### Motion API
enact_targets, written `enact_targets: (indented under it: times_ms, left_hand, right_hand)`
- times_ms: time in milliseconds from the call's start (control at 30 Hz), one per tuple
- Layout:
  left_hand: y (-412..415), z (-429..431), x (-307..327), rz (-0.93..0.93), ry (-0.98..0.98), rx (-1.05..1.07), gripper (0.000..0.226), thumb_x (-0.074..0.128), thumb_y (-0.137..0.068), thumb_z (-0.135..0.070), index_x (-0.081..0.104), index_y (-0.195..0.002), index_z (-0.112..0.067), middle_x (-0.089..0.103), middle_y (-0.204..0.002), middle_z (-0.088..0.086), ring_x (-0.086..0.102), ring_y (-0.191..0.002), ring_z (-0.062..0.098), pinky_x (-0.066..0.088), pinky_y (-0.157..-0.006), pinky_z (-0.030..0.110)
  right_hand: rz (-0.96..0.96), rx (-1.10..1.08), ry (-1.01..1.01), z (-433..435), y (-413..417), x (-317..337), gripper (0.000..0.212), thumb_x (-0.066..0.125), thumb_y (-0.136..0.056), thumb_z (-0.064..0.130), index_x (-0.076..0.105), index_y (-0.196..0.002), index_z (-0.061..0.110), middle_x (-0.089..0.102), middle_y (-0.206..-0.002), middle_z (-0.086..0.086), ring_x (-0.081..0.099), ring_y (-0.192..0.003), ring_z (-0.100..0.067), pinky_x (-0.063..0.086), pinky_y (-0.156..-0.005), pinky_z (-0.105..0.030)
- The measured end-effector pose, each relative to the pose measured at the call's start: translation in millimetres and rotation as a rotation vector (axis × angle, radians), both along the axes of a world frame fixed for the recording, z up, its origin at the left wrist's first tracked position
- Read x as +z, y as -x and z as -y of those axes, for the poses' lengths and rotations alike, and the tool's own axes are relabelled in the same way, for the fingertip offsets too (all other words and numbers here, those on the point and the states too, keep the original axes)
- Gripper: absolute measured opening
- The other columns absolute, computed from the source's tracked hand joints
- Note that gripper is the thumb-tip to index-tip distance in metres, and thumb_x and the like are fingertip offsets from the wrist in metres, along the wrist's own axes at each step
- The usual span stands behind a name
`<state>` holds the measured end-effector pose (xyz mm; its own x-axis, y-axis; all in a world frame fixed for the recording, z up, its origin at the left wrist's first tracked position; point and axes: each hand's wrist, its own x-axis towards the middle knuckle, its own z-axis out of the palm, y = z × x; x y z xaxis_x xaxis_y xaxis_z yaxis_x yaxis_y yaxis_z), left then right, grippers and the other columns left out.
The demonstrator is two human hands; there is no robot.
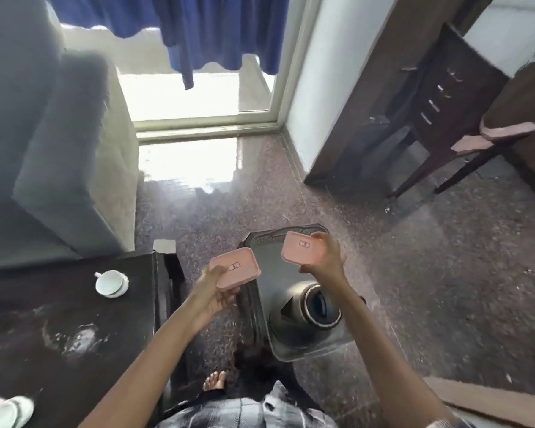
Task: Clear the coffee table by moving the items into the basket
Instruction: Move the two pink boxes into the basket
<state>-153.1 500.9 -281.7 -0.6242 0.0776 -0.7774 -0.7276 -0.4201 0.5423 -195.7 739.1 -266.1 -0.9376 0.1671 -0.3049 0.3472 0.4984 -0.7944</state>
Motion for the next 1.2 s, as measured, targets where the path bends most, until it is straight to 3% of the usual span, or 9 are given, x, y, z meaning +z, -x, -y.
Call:
enact_targets:
  times_ms: [133,267,400,467,600,767,1000,1100,1200]
  left_hand:
    - [9.4,-20.0,-0.3,0.041,0.064,0.060,0.012,0.044,-0.097,-0.018,0.046,-0.108,-0.023,0.063,-0.078,0.009,0.061,-0.049,0.011,0.048,-0.039,0.018]
    - [18.2,-37.9,-2.1,0.086,0.111,0.099,0.024,0.046,-0.097,-0.019,0.046,-0.121,-0.022,0.066,-0.080,0.005,0.064,-0.051,0.010,0.048,-0.042,0.019]
    - [23.4,-49.9,-6.1,0.123,0.163,0.169,0.030,0.048,-0.095,-0.020,0.046,-0.126,-0.022,0.067,-0.083,0.005,0.064,-0.064,0.016,0.047,-0.054,0.023]
    - [22.9,-55.3,-6.5,0.141,0.167,0.209,0.034,0.049,-0.095,-0.021,0.046,-0.128,-0.022,0.067,-0.086,0.005,0.064,-0.068,0.018,0.046,-0.058,0.025]
    - [20.7,-68.0,-5.0,0.143,0.167,0.246,0.039,0.052,-0.094,-0.022,0.043,-0.132,-0.023,0.069,-0.088,0.006,0.065,-0.070,0.019,0.047,-0.062,0.026]
    - [14.8,-76.7,-7.7,0.144,0.184,0.261,0.037,0.054,-0.093,-0.021,0.046,-0.129,-0.023,0.070,-0.089,0.007,0.065,-0.071,0.020,0.048,-0.062,0.026]
    - [8.5,-77.3,-13.2,0.170,0.244,0.216,0.041,0.057,-0.092,-0.023,0.045,-0.131,-0.023,0.071,-0.096,0.009,0.068,-0.074,0.019,0.052,-0.057,0.023]
    - [15.0,-81.1,-14.9,0.156,0.273,0.188,0.044,0.058,-0.091,-0.025,0.044,-0.132,-0.024,0.071,-0.096,0.010,0.067,-0.072,0.018,0.051,-0.056,0.021]
    - [23.9,-89.0,-16.9,0.139,0.306,0.136,0.052,0.059,-0.090,-0.027,0.037,-0.137,-0.028,0.069,-0.102,0.008,0.067,-0.075,0.018,0.050,-0.056,0.021]
  right_hand:
    - [0.171,0.182,-0.112,-13.4,50.9,-49.6,0.072,0.074,-0.055,-0.004,0.051,-0.118,0.023,0.051,-0.116,-0.004,0.047,-0.108,-0.024,0.044,-0.079,-0.019]
    - [0.270,0.315,-0.193,-10.2,81.5,-92.3,0.081,0.078,-0.055,0.001,0.044,-0.127,0.013,0.053,-0.124,-0.011,0.049,-0.114,-0.032,0.045,-0.092,-0.036]
    - [0.340,0.417,-0.262,0.1,102.5,-128.2,0.074,0.075,-0.059,0.002,0.043,-0.125,0.010,0.053,-0.124,-0.013,0.052,-0.110,-0.033,0.047,-0.085,-0.035]
    - [0.359,0.412,-0.254,8.5,108.5,-139.5,0.071,0.071,-0.064,0.000,0.041,-0.128,0.010,0.049,-0.124,-0.016,0.053,-0.109,-0.034,0.047,-0.078,-0.032]
    - [0.387,0.403,-0.249,18.3,109.5,-163.8,0.075,0.070,-0.071,0.013,0.032,-0.137,0.014,0.044,-0.131,-0.018,0.046,-0.119,-0.039,0.043,-0.097,-0.043]
    - [0.356,0.341,-0.276,22.6,106.3,-177.5,0.065,0.067,-0.074,0.018,0.035,-0.131,0.014,0.045,-0.132,-0.014,0.044,-0.119,-0.039,0.041,-0.095,-0.045]
    - [0.359,0.138,-0.109,15.8,101.4,-166.2,0.074,0.071,-0.066,0.009,0.036,-0.131,0.006,0.042,-0.126,-0.023,0.047,-0.114,-0.041,0.042,-0.097,-0.041]
    - [0.381,0.006,-0.081,2.8,97.0,-142.5,0.053,0.067,-0.073,0.010,0.047,-0.121,0.004,0.047,-0.119,-0.016,0.053,-0.102,-0.032,0.046,-0.089,-0.038]
    - [0.490,0.050,0.273,-12.6,86.1,-103.2,0.019,0.059,-0.086,0.013,0.061,-0.100,-0.001,0.062,-0.092,-0.014,0.058,-0.074,-0.020,0.047,-0.063,-0.029]
